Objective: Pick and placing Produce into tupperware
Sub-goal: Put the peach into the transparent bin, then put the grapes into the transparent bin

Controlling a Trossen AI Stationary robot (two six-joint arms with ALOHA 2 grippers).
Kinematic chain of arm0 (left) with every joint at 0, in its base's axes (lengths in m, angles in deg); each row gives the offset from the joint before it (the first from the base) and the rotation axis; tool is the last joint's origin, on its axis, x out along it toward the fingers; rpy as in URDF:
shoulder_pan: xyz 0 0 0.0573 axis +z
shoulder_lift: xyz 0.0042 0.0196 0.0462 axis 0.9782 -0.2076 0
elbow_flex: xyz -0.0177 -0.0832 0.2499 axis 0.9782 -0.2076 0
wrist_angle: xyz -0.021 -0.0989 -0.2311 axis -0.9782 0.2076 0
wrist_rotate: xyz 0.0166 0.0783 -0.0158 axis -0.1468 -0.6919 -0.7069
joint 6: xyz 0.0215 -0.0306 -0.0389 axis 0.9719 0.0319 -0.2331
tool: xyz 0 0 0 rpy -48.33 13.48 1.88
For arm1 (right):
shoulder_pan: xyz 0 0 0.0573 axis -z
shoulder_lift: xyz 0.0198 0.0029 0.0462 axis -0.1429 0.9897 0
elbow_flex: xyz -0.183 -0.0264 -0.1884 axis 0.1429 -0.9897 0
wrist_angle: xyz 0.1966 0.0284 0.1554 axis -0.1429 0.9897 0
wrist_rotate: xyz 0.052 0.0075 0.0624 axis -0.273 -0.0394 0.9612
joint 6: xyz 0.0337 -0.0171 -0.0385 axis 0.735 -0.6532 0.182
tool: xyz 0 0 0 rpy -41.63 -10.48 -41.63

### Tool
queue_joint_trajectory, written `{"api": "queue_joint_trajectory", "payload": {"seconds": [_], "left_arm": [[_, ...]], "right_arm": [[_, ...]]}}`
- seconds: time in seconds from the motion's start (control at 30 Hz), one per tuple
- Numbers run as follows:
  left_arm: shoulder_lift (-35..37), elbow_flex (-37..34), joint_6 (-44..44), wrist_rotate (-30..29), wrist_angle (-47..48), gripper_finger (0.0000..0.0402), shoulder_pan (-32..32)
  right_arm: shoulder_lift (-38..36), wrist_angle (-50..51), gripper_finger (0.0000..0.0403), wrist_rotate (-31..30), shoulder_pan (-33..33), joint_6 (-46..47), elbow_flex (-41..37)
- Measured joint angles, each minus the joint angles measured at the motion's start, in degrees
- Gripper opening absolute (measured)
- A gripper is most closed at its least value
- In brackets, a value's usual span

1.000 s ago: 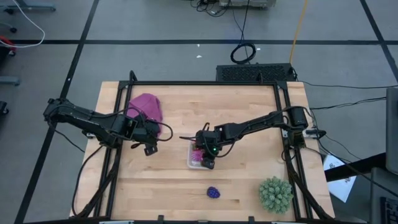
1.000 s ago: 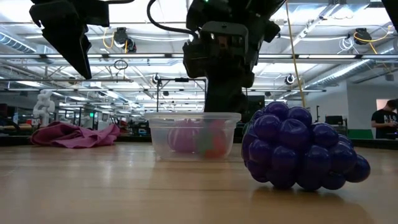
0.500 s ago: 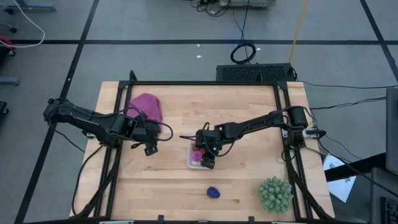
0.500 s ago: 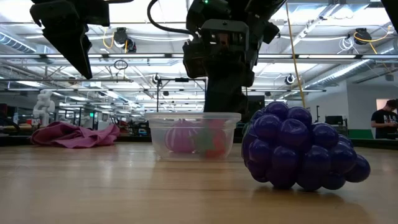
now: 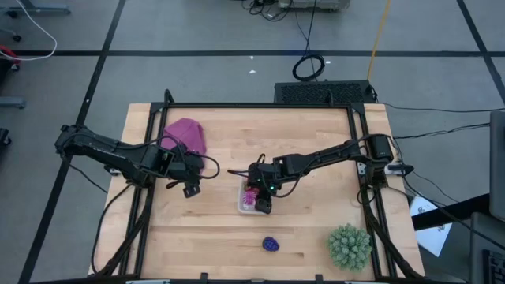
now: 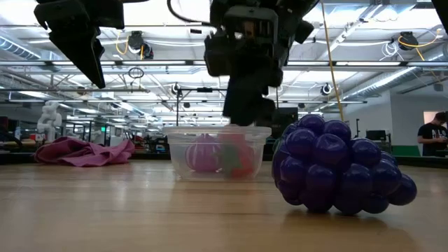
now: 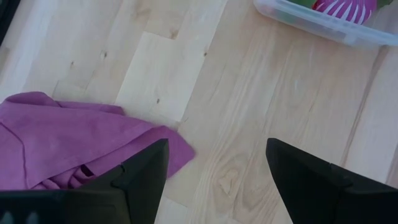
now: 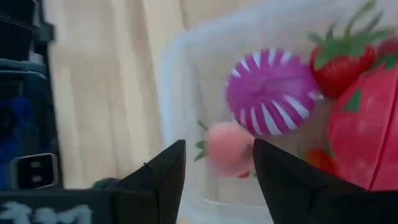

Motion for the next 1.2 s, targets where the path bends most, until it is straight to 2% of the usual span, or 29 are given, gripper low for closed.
{"api": "queue_joint_trajectory", "payload": {"seconds": [0.47,0.63,0.83,1.0,1.2], "left_arm": [[0.0,0.0,-0.9,0.2,-0.2,0.0273,-2.4],[0.0,0.0,-3.1,0.5,-4.0,0.0273,-7.5],[0.0,0.0,-3.5,0.6,-14.0,0.0274,-16.7],[0.0,0.0,-6.3,0.5,-18.7,0.0273,-22.6],[0.0,0.0,-7.9,-1.3,-19.7,0.0274,-25.8]], "right_arm": [[-7.6,-0.2,0.018,0.0,-1.7,1.3,0.6],[-12.6,-0.1,0.018,-0.1,-3.8,1.7,0.6],[-18.1,-1.5,0.018,-3.0,-7.2,1.5,0.6],[-19.9,-7.0,0.018,-3.2,-10.9,1.5,0.6],[-19.6,-13.5,0.018,-3.2,-14.5,1.1,0.6]]}}
